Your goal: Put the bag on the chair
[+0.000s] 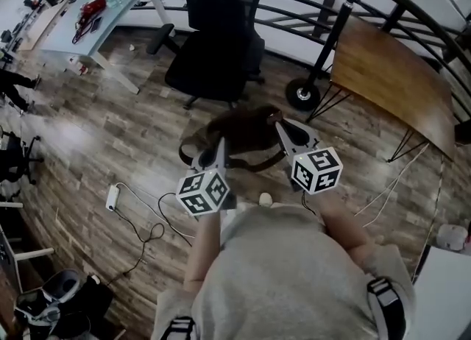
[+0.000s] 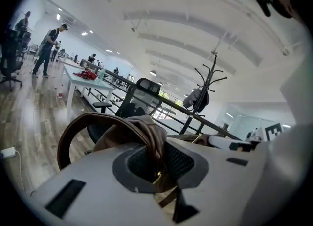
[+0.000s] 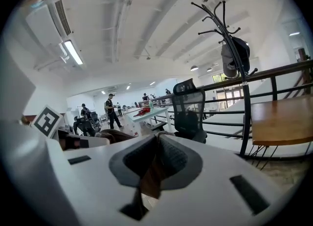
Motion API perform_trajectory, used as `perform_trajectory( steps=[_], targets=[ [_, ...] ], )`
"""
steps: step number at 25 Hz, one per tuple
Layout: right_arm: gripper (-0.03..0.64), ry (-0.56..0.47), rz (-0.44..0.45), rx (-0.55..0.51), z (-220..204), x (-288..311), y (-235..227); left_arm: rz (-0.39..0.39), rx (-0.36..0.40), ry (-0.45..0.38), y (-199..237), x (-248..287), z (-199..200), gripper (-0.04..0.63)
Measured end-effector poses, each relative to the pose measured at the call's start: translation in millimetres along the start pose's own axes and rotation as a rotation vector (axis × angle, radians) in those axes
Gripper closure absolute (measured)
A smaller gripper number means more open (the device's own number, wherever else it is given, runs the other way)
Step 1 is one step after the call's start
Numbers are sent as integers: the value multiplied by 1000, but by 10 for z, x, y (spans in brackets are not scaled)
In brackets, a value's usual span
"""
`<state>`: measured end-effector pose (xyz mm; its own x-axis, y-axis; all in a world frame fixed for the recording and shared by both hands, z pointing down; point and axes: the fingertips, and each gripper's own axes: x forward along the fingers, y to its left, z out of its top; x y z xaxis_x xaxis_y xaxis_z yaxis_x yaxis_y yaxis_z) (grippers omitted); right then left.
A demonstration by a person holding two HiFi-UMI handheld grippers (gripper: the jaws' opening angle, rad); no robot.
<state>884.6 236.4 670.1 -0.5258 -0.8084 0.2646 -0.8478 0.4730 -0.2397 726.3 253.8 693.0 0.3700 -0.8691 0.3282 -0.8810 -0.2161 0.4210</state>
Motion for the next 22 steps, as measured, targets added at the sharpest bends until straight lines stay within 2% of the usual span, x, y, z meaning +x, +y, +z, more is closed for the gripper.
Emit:
perform_trajectory(
  steps=[10, 22],
  targets=[
    [589, -11, 49, -2, 61, 67, 32, 52, 23, -25, 21, 22, 108, 554],
    [589, 9, 108, -20, 97, 175, -22, 116, -14, -48, 36, 38, 62, 554]
  ],
)
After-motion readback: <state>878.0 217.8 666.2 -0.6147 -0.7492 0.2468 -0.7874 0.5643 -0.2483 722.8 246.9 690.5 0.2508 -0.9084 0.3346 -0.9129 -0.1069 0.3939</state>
